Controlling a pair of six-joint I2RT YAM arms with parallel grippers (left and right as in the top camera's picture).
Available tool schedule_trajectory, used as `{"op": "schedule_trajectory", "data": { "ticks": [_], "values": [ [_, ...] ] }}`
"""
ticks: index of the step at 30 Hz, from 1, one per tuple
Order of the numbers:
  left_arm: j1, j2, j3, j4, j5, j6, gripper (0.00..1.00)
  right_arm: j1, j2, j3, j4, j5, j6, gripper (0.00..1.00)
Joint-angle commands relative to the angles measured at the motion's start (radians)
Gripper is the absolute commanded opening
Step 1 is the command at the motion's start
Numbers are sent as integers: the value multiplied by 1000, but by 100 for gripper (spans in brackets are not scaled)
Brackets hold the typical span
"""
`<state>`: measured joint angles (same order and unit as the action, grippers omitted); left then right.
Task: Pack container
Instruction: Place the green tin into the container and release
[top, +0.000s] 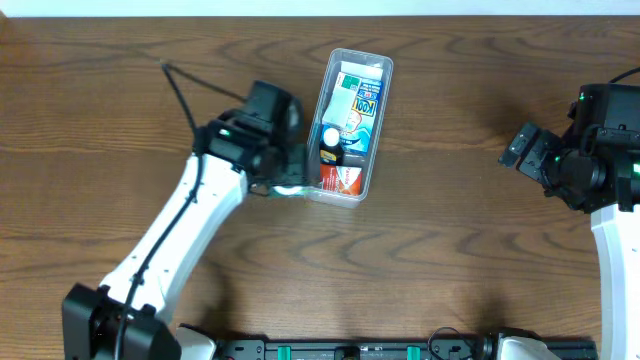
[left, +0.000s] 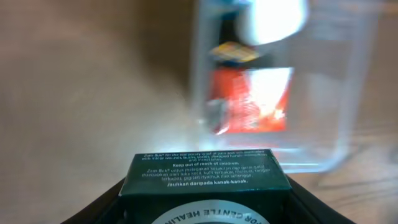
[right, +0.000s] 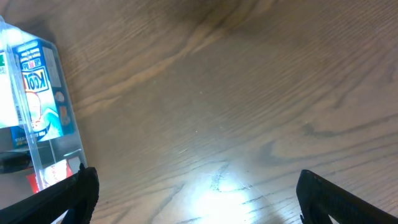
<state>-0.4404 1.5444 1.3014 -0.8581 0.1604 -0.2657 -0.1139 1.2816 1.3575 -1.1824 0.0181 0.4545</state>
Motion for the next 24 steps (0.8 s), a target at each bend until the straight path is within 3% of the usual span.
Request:
{"op": "schedule_trajectory", "data": {
  "ticks": [1,9,24],
  "values": [
    [-88,-2,17,45,-114,101,62,-10,-4,3,0,4,-11,99],
    [-168,77,17,183,-173,135,62,-10,-4,4,0,4,-10,99],
    [-168,195,17,232,-172,133,62,-10,-4,4,0,4,-11,99]
  ]
}}
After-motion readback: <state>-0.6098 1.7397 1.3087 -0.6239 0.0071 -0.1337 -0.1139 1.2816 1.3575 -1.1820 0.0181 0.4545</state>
